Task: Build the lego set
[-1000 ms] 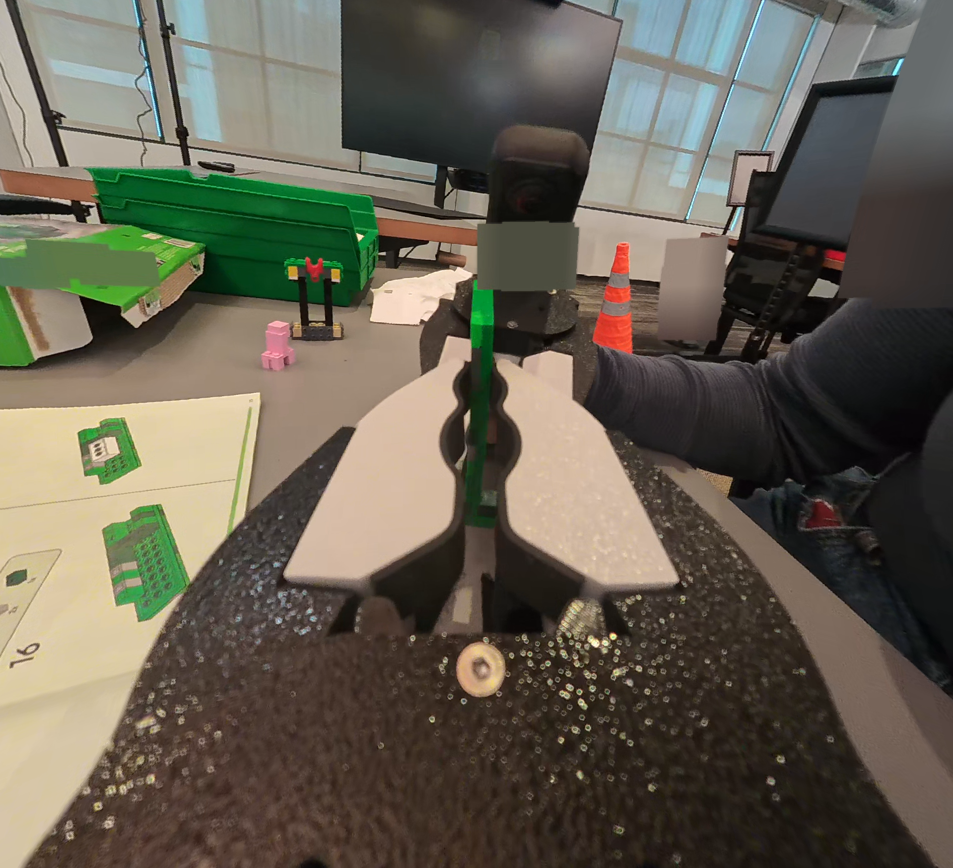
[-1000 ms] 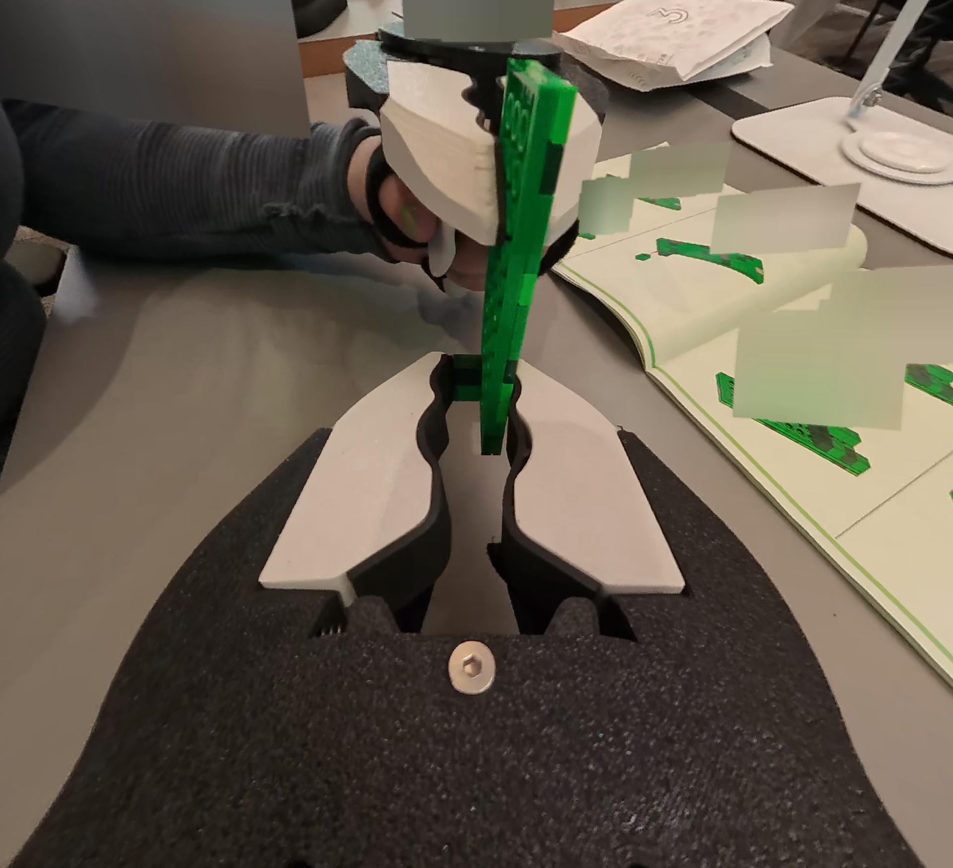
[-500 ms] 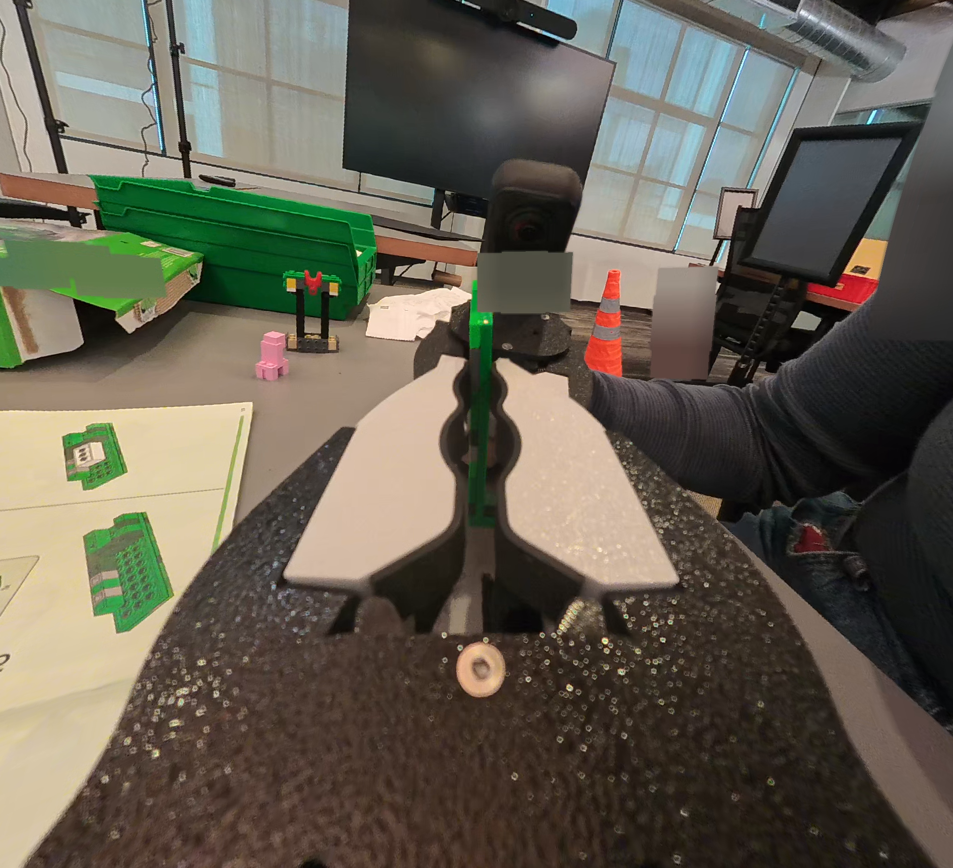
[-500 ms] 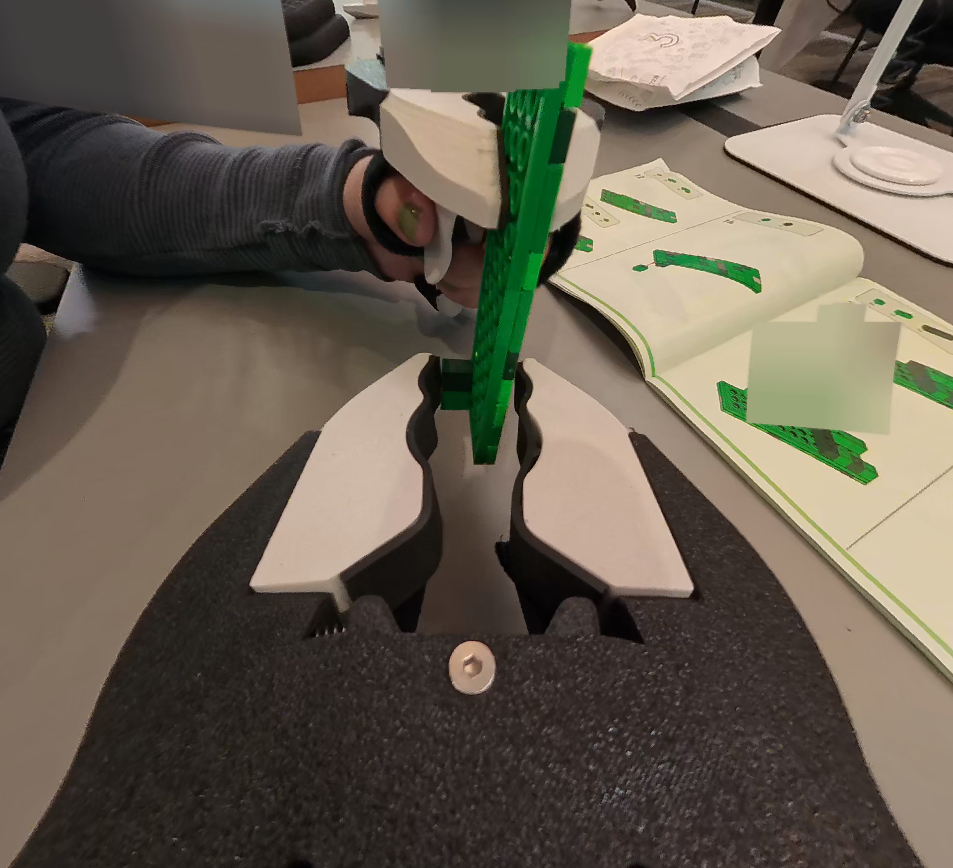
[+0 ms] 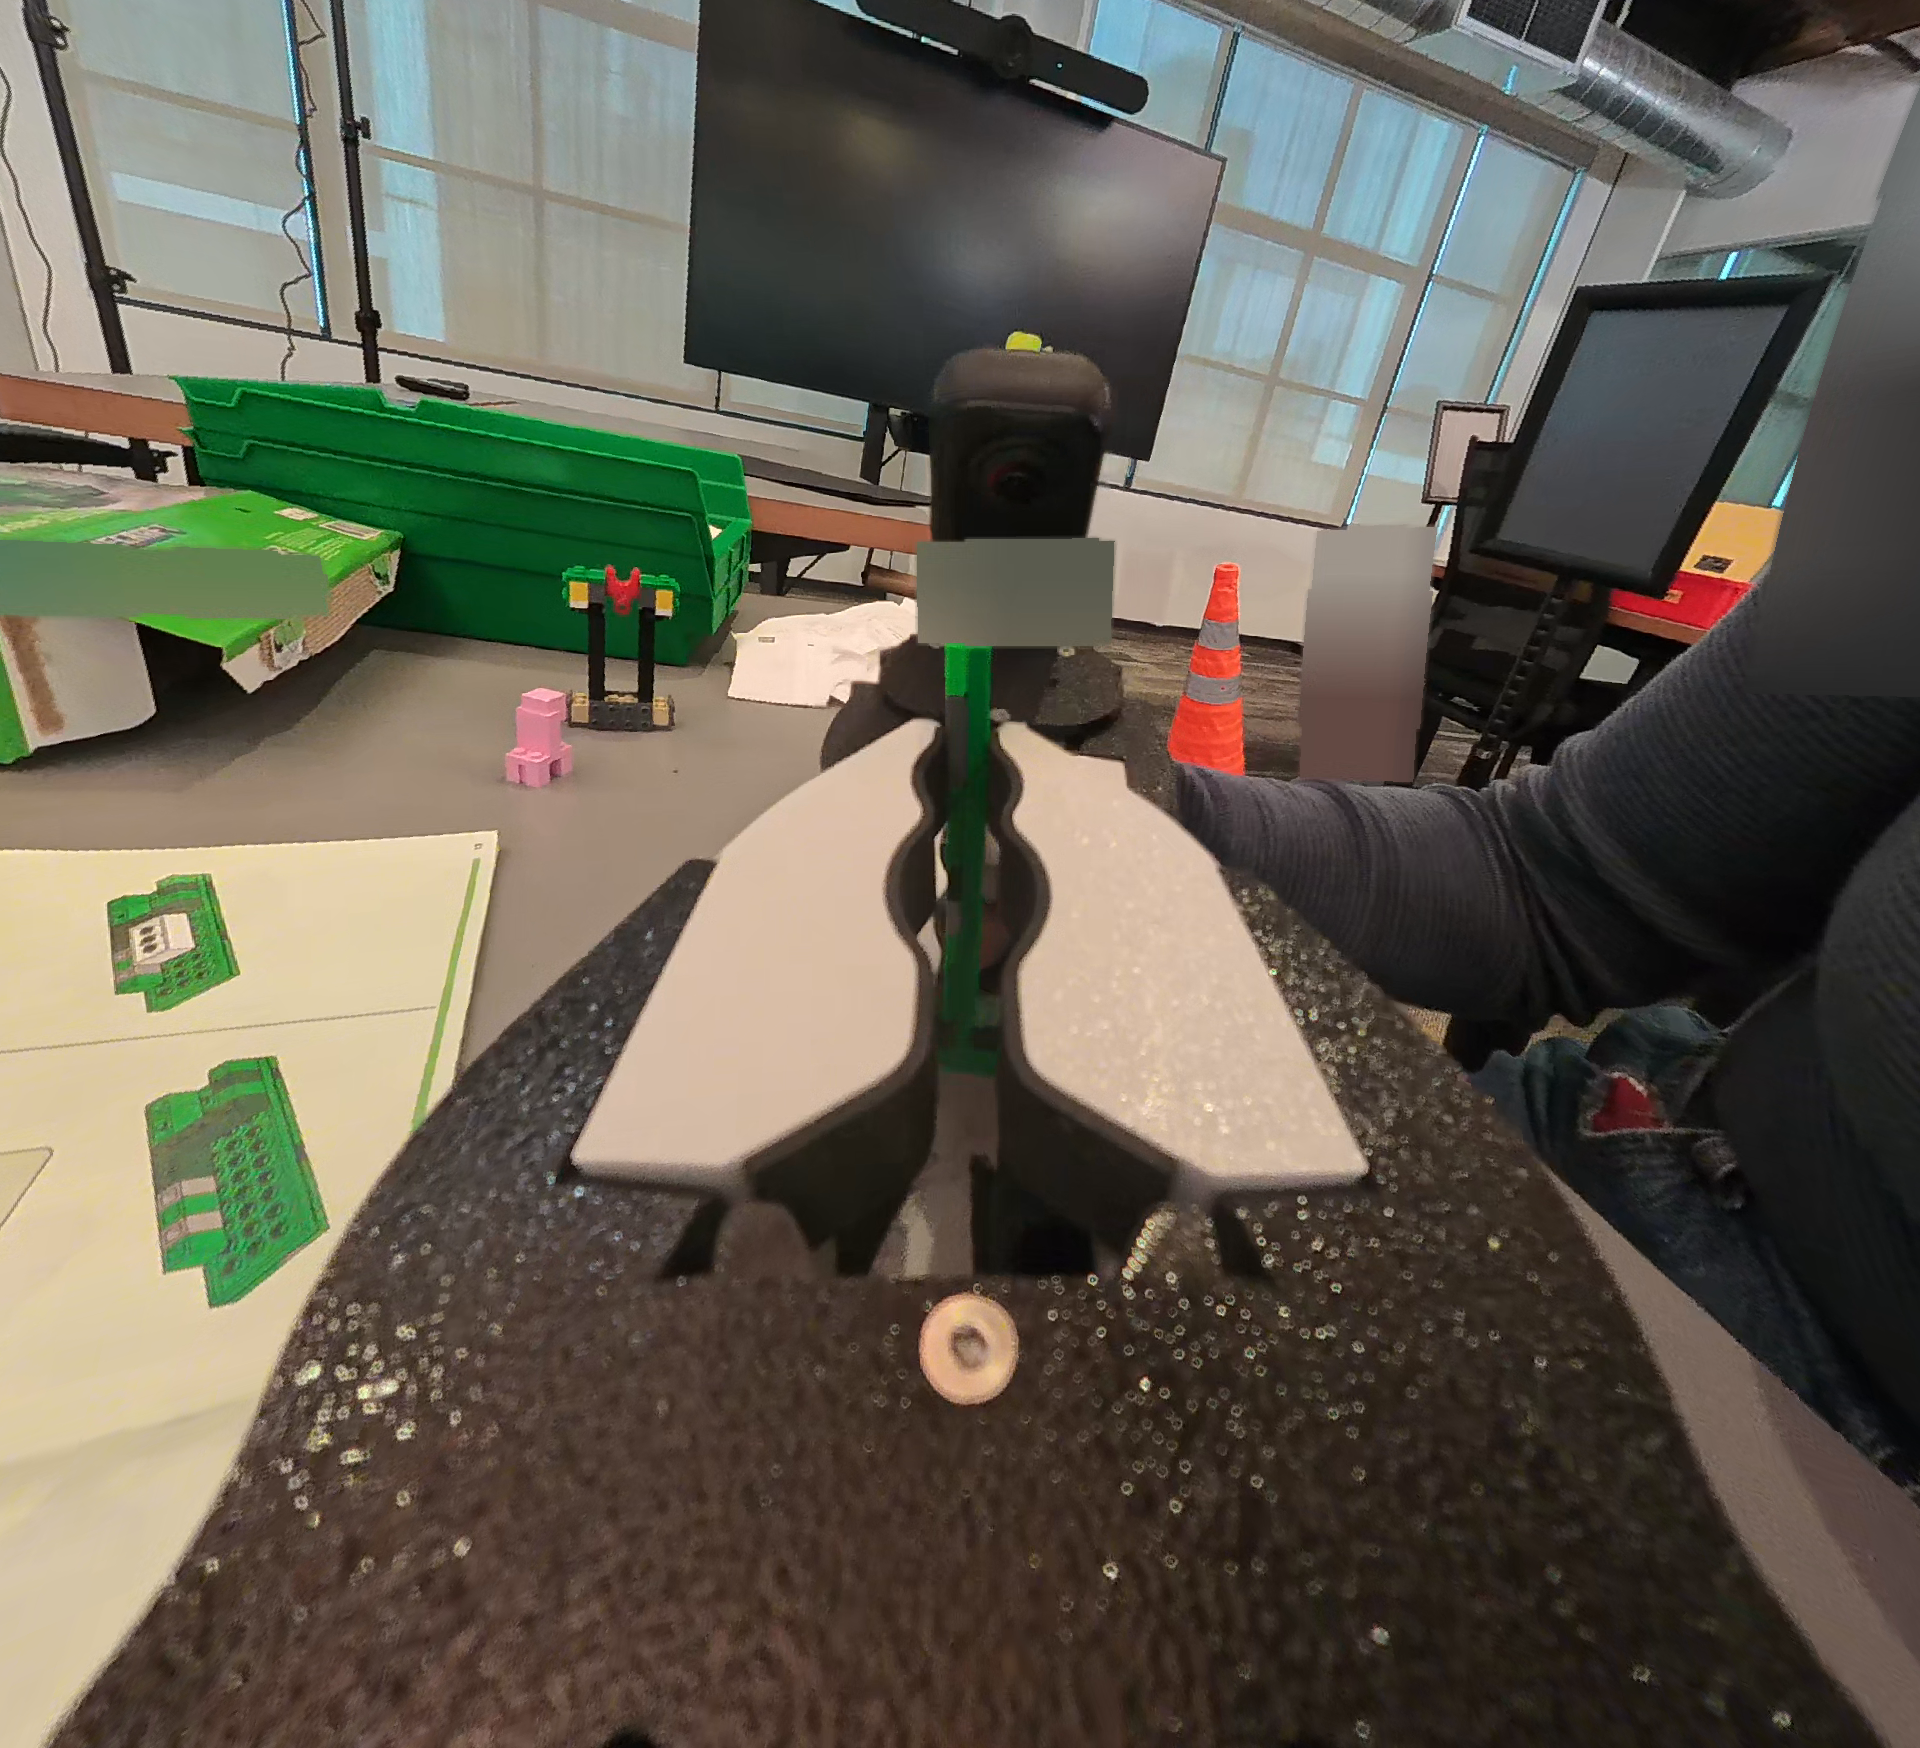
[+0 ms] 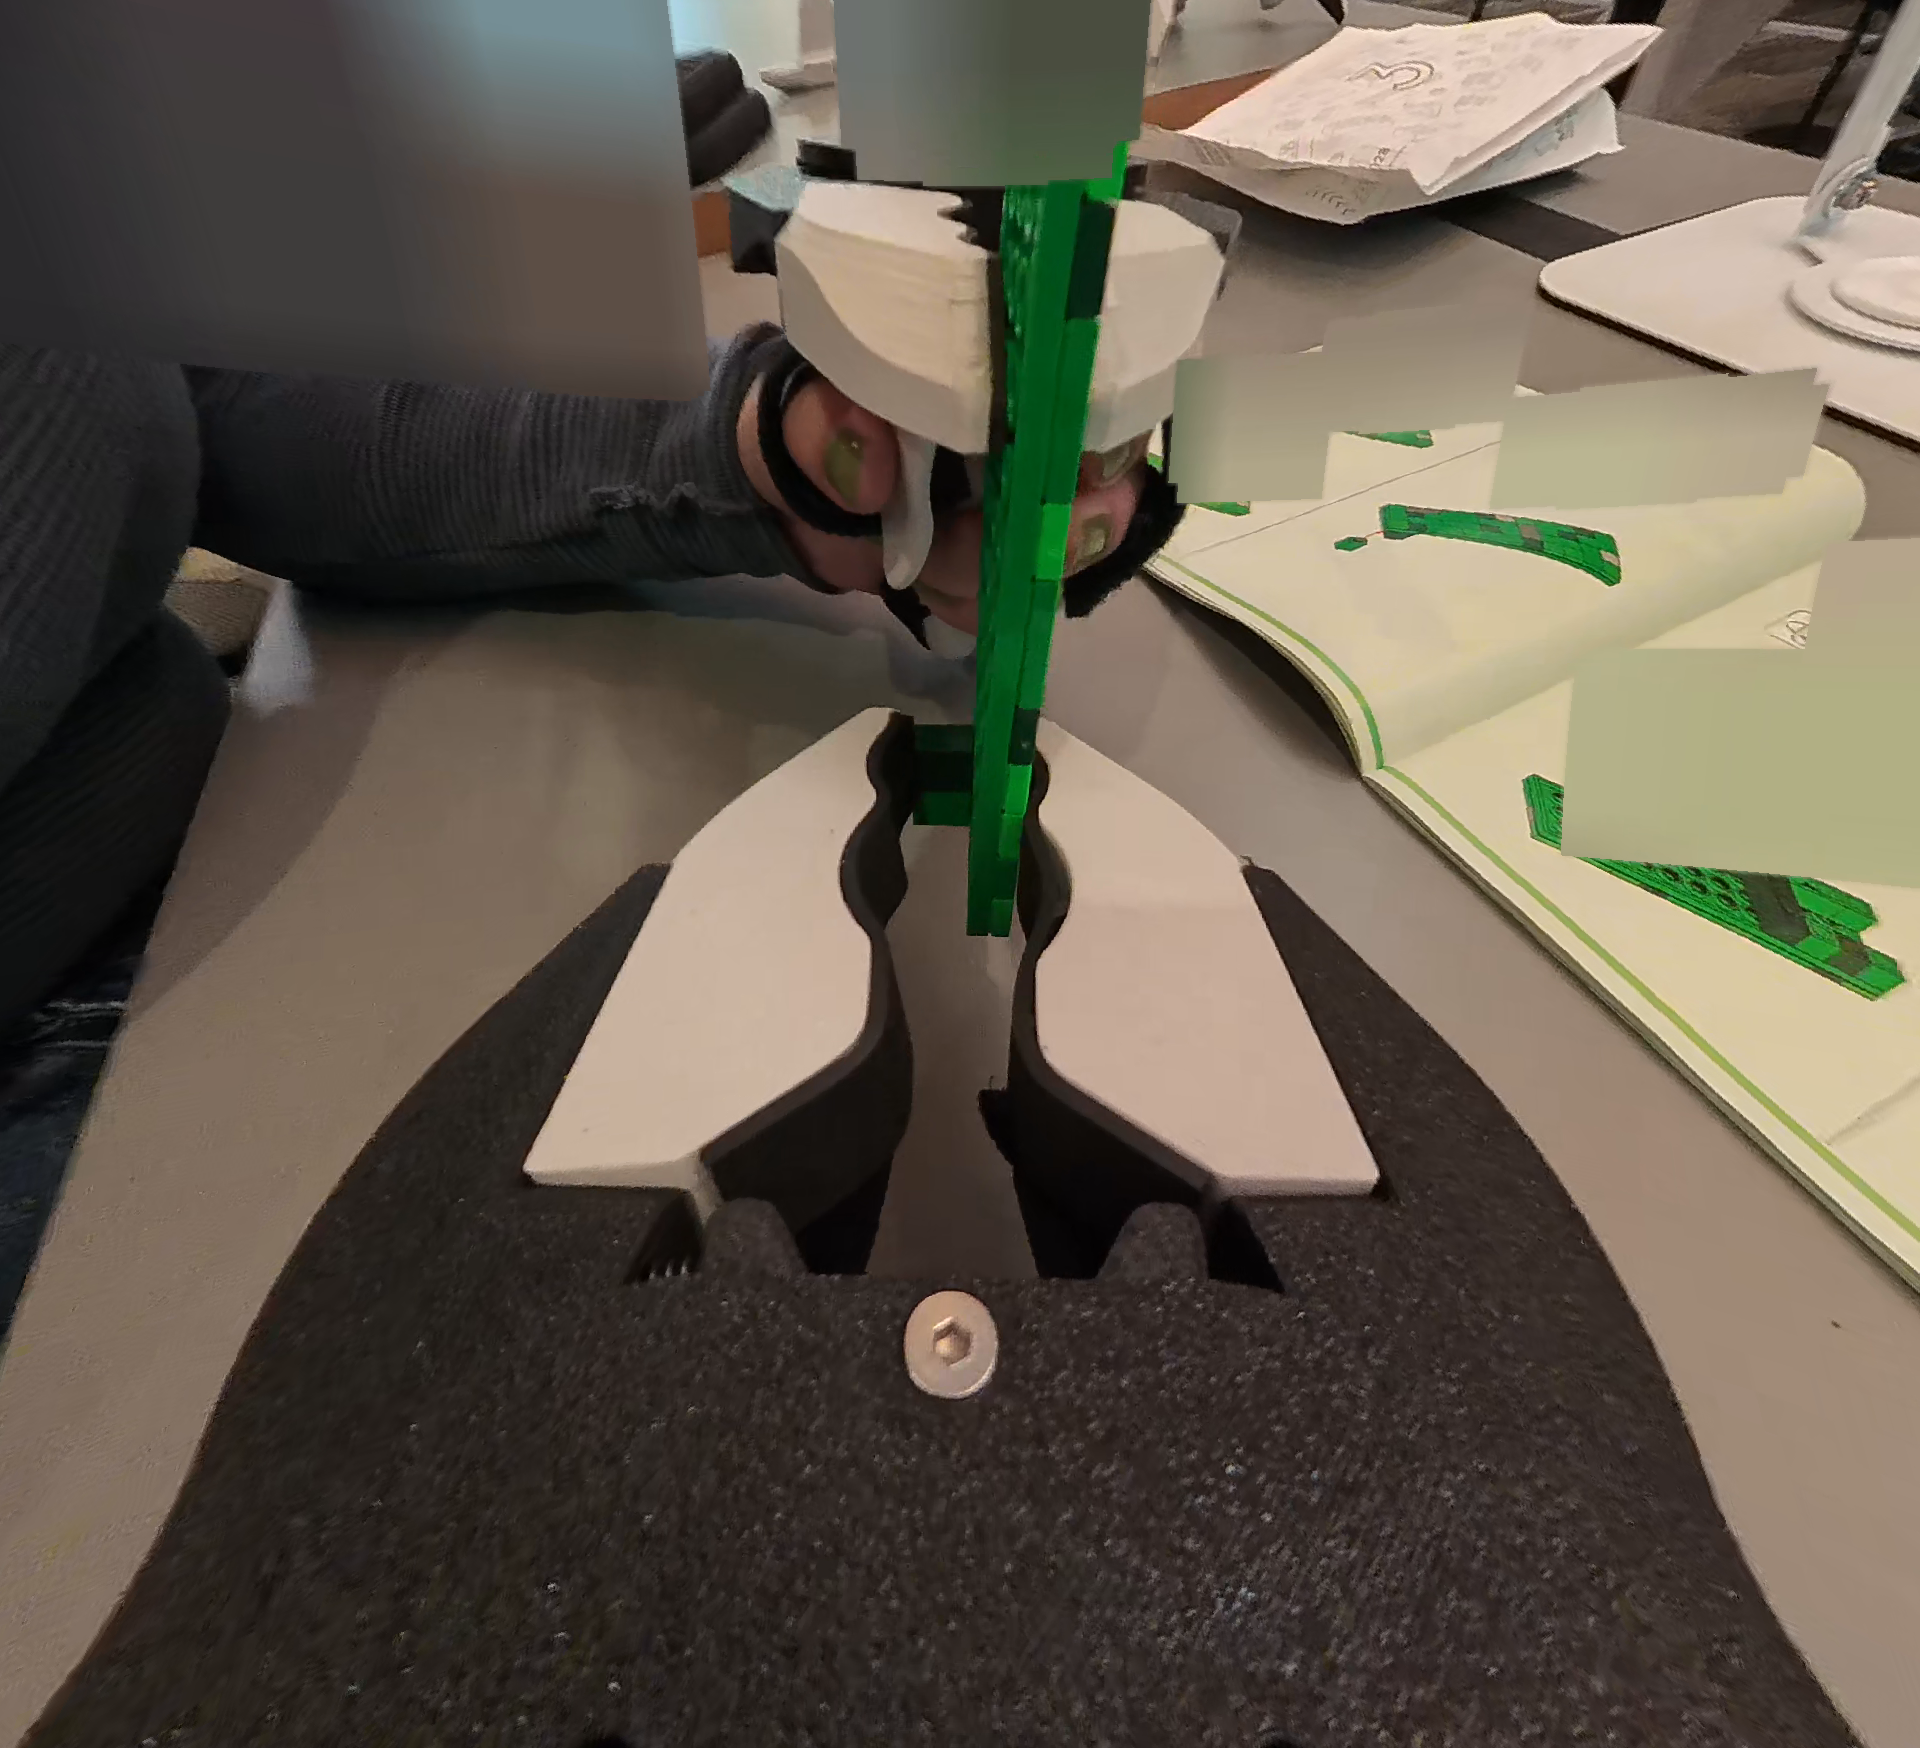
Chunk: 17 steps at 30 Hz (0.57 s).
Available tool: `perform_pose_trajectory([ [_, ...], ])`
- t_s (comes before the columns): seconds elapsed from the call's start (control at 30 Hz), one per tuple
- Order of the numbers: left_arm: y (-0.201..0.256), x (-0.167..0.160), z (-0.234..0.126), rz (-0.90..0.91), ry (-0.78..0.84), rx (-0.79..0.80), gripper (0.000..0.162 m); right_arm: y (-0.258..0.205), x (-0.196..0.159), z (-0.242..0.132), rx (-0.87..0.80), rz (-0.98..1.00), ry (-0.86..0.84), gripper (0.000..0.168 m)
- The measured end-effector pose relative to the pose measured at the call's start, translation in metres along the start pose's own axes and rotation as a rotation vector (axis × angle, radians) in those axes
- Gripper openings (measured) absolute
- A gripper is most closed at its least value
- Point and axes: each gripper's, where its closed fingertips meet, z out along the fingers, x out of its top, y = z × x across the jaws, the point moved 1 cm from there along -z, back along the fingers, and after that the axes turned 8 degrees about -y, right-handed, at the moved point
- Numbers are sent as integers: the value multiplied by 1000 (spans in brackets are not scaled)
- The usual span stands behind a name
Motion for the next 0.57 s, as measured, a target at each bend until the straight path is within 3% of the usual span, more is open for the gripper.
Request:
perform_pose_trajectory([
  [0.1, -3, 5, -1, -23, 41, 16, 6, 2, 4, -3, 34, 24, 55, 18],
  [0.23, -12, 8, -5, -77, 85, 60, 6, 6, 7, -12, 29, 47, 129, 38],
  [0.37, -17, 19, -14, -160, 204, 36, 6, 12, 9, -17, 26, 86, 180, 40],
  [0.57, -8, 54, -51, -238, 604, -163, 6, 16, 35, -22, -61, 81, 315, 46],
])
